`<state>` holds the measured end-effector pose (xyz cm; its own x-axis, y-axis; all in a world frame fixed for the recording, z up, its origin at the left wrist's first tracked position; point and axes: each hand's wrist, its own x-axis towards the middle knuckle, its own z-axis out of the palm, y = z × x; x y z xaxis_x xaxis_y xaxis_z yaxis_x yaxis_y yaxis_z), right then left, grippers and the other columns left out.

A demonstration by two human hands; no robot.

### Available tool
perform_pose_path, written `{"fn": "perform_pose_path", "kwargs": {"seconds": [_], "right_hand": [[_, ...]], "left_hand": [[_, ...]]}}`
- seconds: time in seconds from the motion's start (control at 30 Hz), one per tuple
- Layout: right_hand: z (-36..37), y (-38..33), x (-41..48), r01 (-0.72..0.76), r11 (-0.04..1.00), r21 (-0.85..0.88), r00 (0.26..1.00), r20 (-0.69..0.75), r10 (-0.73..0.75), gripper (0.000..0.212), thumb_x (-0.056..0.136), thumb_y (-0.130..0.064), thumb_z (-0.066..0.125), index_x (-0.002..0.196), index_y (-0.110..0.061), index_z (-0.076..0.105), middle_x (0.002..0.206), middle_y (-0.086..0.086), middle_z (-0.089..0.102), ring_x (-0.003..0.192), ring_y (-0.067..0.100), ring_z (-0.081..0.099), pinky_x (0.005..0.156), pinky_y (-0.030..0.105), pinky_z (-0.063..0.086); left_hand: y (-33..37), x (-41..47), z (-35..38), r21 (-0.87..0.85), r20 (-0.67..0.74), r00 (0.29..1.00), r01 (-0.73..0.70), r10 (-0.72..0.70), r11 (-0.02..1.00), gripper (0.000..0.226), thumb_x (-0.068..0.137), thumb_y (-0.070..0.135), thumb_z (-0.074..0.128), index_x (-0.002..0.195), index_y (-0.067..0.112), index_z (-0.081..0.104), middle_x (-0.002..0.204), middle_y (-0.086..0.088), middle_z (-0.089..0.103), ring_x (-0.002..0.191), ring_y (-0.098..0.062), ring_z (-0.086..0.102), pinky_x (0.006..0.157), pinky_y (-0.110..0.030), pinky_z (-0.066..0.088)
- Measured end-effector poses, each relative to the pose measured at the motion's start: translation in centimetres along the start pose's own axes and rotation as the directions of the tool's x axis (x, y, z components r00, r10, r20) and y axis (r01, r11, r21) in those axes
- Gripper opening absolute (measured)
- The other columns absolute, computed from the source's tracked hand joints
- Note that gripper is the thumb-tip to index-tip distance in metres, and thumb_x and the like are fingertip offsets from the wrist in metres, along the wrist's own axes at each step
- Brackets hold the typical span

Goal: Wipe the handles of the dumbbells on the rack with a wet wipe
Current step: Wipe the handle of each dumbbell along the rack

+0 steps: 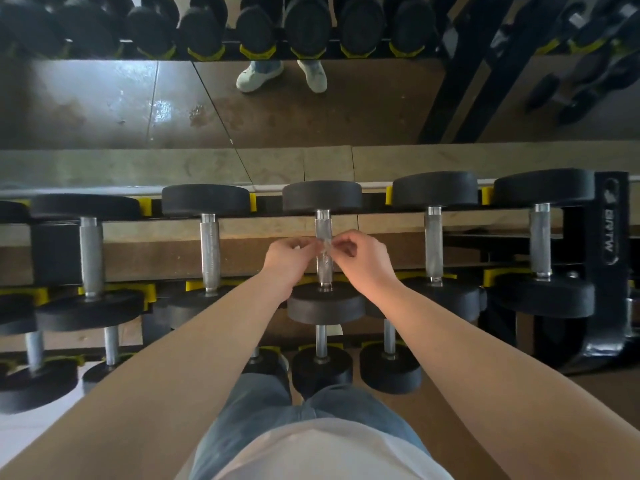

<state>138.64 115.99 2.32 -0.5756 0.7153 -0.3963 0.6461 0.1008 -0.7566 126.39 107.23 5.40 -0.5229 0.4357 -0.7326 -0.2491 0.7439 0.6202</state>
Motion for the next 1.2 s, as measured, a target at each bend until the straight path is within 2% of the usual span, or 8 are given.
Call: {"fn": "perform_pose_path", "kwargs": {"seconds": [0.23, 0.3, 0.4, 0.5, 0.67, 0.77, 1.03, 1.2], "right_hand": [[0.9, -0.6, 0.6, 0.177, 0.969, -0.171, 0.983, -0.01, -0.181, 0.012, 0.095, -0.025, 0.07, 0.106, -0.02, 0.069, 0.098, -0.01, 0.066, 0.084, -0.001, 0.059, 0.074, 0.013, 0.045], [1.1, -1.5, 1.1, 0.183, 0.967, -0.179, 0.981, -0.028, -0.191, 0.01, 0.096, -0.021, 0.068, 0.105, -0.019, 0.07, 0.097, -0.01, 0.065, 0.082, -0.005, 0.056, 0.072, 0.01, 0.042], [1.3, -2.6, 1.7, 0.133, 0.984, -0.118, 0.982, -0.119, -0.147, 0.012, 0.098, -0.019, 0.066, 0.109, -0.017, 0.07, 0.098, -0.011, 0.064, 0.081, -0.007, 0.056, 0.071, 0.007, 0.042], [1.4, -3.1, 1.3, 0.073, 0.985, -0.158, 0.993, -0.082, -0.087, 0.01, 0.097, -0.02, 0.068, 0.107, -0.017, 0.069, 0.097, -0.009, 0.065, 0.081, -0.002, 0.058, 0.072, 0.011, 0.045], [1.1, -2.3, -1.7, 0.004, 0.913, -0.408, 0.952, 0.281, 0.121, 0.005, 0.095, -0.018, 0.068, 0.098, -0.02, 0.071, 0.096, -0.005, 0.068, 0.09, 0.009, 0.066, 0.087, 0.029, 0.057], [1.6, -1.7, -2.0, -0.048, 0.941, -0.336, 0.982, 0.157, 0.106, 0.001, 0.096, -0.021, 0.067, 0.096, -0.022, 0.068, 0.095, -0.007, 0.065, 0.086, 0.005, 0.062, 0.082, 0.026, 0.055], [1.1, -3.6, 1.6, -0.081, 0.993, 0.082, 0.983, -0.16, 0.093, 0.011, 0.098, -0.018, 0.065, 0.109, -0.02, 0.063, 0.095, -0.013, 0.061, 0.084, -0.001, 0.059, 0.071, 0.014, 0.044], [0.7, -2.5, 1.0, -0.175, 0.983, 0.054, 0.982, -0.058, 0.178, 0.007, 0.096, -0.021, 0.069, 0.102, -0.02, 0.067, 0.093, -0.011, 0.064, 0.083, 0.001, 0.06, 0.066, 0.014, 0.042]], "left_hand": [[-0.9, 0.9, -0.2, 0.045, 0.034, 0.997, 0.071, -0.072, 0.996, 0.048, 0.098, 0.052, 0.061, 0.131, 0.018, 0.067, 0.128, -0.012, 0.069, 0.128, -0.043, 0.058, 0.105, -0.051, 0.05], [-1.4, 1.3, -0.6, 0.035, 0.038, 0.995, 0.09, -0.091, 0.995, 0.047, 0.101, 0.051, 0.056, 0.135, 0.019, 0.064, 0.113, -0.005, 0.072, 0.095, -0.034, 0.072, 0.081, -0.037, 0.061], [-1.8, 1.3, -1.1, 0.096, 0.049, 0.985, 0.157, -0.162, 0.983, 0.042, 0.105, 0.044, 0.052, 0.134, 0.015, 0.06, 0.076, -0.003, 0.052, 0.054, -0.013, 0.038, 0.045, -0.022, 0.033], [-2.0, 1.4, -1.5, 0.091, 0.068, 0.98, 0.183, -0.189, 0.979, 0.041, 0.105, 0.042, 0.053, 0.132, 0.012, 0.06, 0.072, -0.003, 0.045, 0.054, -0.012, 0.035, 0.045, -0.023, 0.029], [-1.9, 0.9, -1.8, 0.151, 0.144, 0.979, 0.121, -0.143, 0.981, 0.027, 0.104, 0.038, 0.055, 0.11, 0.016, 0.068, 0.09, -0.006, 0.06, 0.069, -0.015, 0.047, 0.057, -0.025, 0.038], [-2.2, 1.3, -1.6, 0.2, 0.173, 0.98, 0.064, -0.1, 0.978, 0.025, 0.105, 0.038, 0.054, 0.114, 0.02, 0.069, 0.109, -0.006, 0.068, 0.086, -0.019, 0.057, 0.067, -0.028, 0.044], [-2.0, 1.5, -1.3, 0.188, 0.185, 0.98, 0.039, -0.075, 0.981, 0.03, 0.107, 0.035, 0.052, 0.129, 0.019, 0.065, 0.113, -0.004, 0.071, 0.068, -0.011, 0.049, 0.073, -0.031, 0.044], [-1.9, 1.3, -1.4, 0.17, 0.191, 0.979, 0.039, -0.072, 0.985, 0.028, 0.107, 0.035, 0.052, 0.126, 0.02, 0.065, 0.114, -0.002, 0.071, 0.08, -0.018, 0.057, 0.082, -0.034, 0.048]]}}
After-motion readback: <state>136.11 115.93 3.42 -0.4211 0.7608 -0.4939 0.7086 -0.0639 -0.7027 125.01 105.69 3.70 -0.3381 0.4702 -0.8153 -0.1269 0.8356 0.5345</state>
